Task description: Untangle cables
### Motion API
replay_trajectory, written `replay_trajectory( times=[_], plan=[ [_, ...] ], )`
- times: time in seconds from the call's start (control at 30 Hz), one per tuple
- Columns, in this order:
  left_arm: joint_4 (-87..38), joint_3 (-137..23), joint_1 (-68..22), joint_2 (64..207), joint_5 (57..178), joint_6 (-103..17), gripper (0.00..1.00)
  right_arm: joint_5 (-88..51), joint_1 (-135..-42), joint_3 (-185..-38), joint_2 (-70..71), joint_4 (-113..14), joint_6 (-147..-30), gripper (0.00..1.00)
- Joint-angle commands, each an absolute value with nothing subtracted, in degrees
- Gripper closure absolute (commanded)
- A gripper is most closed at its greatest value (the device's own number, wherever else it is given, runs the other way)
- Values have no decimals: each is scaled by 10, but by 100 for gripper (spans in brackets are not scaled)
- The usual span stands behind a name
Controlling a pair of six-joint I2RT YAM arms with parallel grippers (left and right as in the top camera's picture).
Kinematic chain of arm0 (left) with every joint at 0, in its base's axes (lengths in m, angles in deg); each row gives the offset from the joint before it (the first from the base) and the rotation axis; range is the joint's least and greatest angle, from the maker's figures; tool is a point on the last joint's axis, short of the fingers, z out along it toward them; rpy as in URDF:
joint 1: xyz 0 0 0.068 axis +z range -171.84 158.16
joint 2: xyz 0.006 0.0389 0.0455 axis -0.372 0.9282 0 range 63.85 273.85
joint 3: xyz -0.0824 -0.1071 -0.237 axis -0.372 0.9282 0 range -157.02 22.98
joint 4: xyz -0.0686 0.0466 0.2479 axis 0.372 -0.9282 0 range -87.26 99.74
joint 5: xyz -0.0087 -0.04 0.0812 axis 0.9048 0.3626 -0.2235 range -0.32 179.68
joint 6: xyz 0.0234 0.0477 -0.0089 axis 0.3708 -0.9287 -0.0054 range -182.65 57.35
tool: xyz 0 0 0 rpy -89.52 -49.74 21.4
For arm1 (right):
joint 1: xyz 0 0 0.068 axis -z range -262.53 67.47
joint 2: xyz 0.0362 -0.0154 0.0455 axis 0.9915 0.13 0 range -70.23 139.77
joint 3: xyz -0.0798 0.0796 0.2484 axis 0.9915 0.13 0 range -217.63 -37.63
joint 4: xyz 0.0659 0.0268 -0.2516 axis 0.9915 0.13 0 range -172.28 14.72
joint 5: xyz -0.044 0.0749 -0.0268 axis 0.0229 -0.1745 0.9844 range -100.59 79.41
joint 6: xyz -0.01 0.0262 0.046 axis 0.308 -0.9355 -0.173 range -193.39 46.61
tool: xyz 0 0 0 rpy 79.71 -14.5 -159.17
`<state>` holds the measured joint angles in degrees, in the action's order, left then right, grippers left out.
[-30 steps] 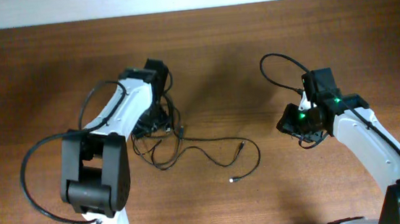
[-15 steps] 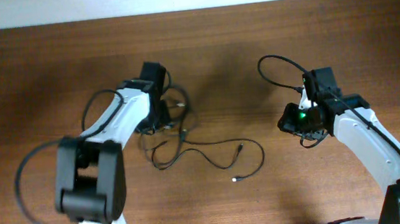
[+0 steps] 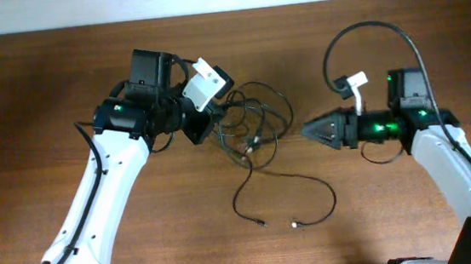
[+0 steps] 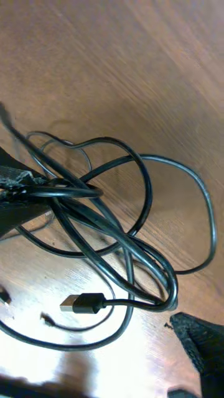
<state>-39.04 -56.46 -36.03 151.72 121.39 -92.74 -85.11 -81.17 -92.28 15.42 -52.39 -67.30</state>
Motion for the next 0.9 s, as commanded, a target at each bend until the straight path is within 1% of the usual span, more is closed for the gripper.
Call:
replay_trajectory(
  times=[0.0, 0.07, 0.1, 0.2, 0.27, 0.33, 0.43, 0.5, 0.53, 0.6, 0.67, 0.7, 0.8, 0.87],
  plan=[
    [-389, -566, -361, 1519, 1191, -974, 100, -806, -861, -989, 132, -530, -680, 44],
    [-389, -566, -361, 1519, 1173, -974, 100, -703, -901, -1032, 129, -530, -694, 44],
    [-389, -566, -361, 1519, 1173, -974, 100, -675, -915, -1044, 129, -530, -694, 44],
    [-389, -566, -361, 1519, 1173, -974, 100, -618, -960, -1068, 130, -535, -696, 44],
    [-389, -566, -361, 1519, 1180, -974, 100, -544, -995, -1068, 134, -542, -745, 44],
    [-389, -566, -361, 1519, 1181, -975, 100, -534, -1016, -1068, 136, -558, -771, 45],
    [-391, -566, -361, 1519, 1225, -1017, 100, -515, -1042, -1068, 136, -601, -810, 51],
    [-391, -566, -361, 1519, 1245, -1020, 100, -436, -1050, -1068, 137, -598, -847, 60],
    [-391, -566, -361, 1519, 1244, -1020, 100, -419, -1050, -1068, 137, -591, -861, 64],
    [-391, -566, -359, 1519, 1221, -1020, 100, -438, -1050, -1068, 136, -587, -864, 65],
    [-392, -566, -359, 1519, 1164, -1015, 100, -465, -1050, -1068, 130, -587, -885, 53],
    [-391, -566, -359, 1519, 1136, -986, 100, -471, -1050, -1069, 118, -580, -894, 43],
    [-391, -566, -359, 1519, 1132, -917, 100, -468, -1050, -1069, 79, -548, -923, 39],
    [-385, -566, -359, 1519, 1136, -881, 100, -443, -1050, -1069, 69, -505, -981, 40]
  ],
)
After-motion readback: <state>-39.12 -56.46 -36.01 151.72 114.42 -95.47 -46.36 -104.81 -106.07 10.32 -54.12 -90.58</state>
